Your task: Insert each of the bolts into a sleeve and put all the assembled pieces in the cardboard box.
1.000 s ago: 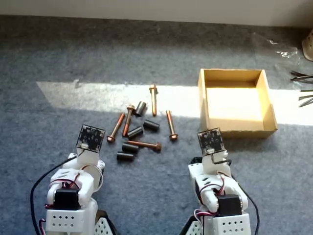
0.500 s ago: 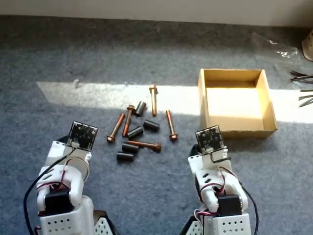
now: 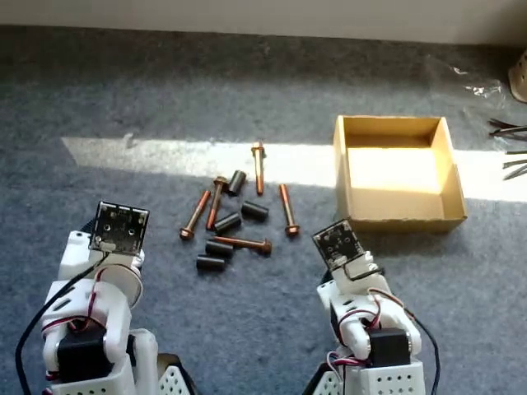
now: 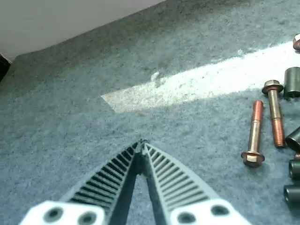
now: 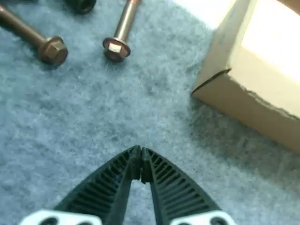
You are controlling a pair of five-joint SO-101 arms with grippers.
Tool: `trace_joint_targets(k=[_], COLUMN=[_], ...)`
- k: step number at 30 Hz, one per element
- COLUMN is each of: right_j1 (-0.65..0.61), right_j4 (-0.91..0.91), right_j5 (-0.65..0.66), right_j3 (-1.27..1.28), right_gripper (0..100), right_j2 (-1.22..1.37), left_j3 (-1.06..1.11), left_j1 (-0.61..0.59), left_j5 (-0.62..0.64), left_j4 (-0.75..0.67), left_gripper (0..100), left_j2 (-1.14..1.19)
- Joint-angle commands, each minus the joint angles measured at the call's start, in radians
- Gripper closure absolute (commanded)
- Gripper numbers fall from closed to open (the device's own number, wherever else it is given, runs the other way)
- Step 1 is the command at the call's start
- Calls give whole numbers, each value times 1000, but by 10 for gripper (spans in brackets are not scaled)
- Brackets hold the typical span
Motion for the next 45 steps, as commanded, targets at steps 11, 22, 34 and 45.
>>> trace_joint_targets(k=[11,22,34,45], right_j1=[-7,-10,-35,-295], right_j4=[76,74,79,188], right_j5=[28,14,11,15], right_j3=[-283,-697,-1069,-1397], right_gripper=[991,991,991,991], right_j2=[33,774,1388,1669], left_j3=[-326,-303,-188,-125], left_j1=[119,225,151,62], left_j5=[23,172,175,279], left_j4=[0,-64,-213,-262], left_gripper=[995,994,993,993], left_j2=[661,805,802,800])
